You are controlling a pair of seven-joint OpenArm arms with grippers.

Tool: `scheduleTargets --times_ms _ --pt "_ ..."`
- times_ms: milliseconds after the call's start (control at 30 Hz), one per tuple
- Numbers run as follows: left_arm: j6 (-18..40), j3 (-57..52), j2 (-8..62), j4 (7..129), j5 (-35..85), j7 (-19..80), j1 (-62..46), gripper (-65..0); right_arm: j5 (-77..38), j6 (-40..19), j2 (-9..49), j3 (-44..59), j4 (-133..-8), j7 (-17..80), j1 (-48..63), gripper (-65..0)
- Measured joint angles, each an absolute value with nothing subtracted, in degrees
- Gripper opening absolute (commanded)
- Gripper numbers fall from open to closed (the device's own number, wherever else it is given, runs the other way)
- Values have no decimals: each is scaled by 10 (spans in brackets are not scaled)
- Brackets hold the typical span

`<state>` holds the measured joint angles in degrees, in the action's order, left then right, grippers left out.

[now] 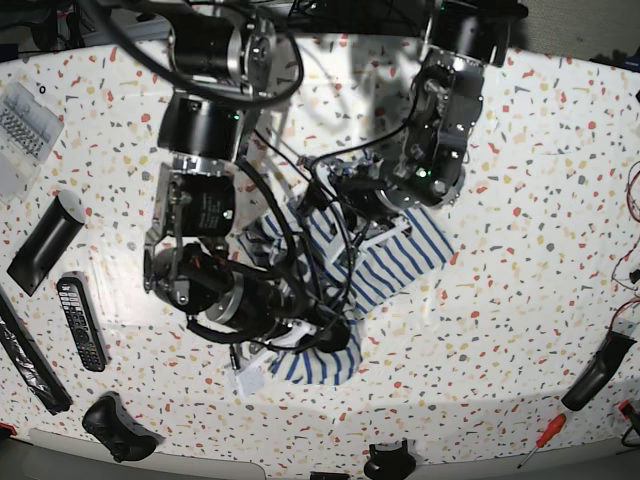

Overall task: Layout the t-shirt on the table in an organized manner, then fold the t-shirt properly
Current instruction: 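Carry the held shirt end over the left gripper with the right gripper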

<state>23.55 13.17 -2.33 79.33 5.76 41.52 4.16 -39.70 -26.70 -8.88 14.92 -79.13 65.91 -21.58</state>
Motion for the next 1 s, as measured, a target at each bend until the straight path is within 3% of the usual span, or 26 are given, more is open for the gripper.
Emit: scheduleTargets --times_ms 367,500,1000 --pt "224 131 -22 793 44 403 40 -311 -360 -239 -87 11 -791 659 -209 -650" --pt "220 131 -22 801 98 448 40 -311 -359 -239 -86 8 -791 659 -211 -650" --pt "221 131 -22 938 78 602 40 -311 -359 -237 -86 9 -791 659 -239 -650"
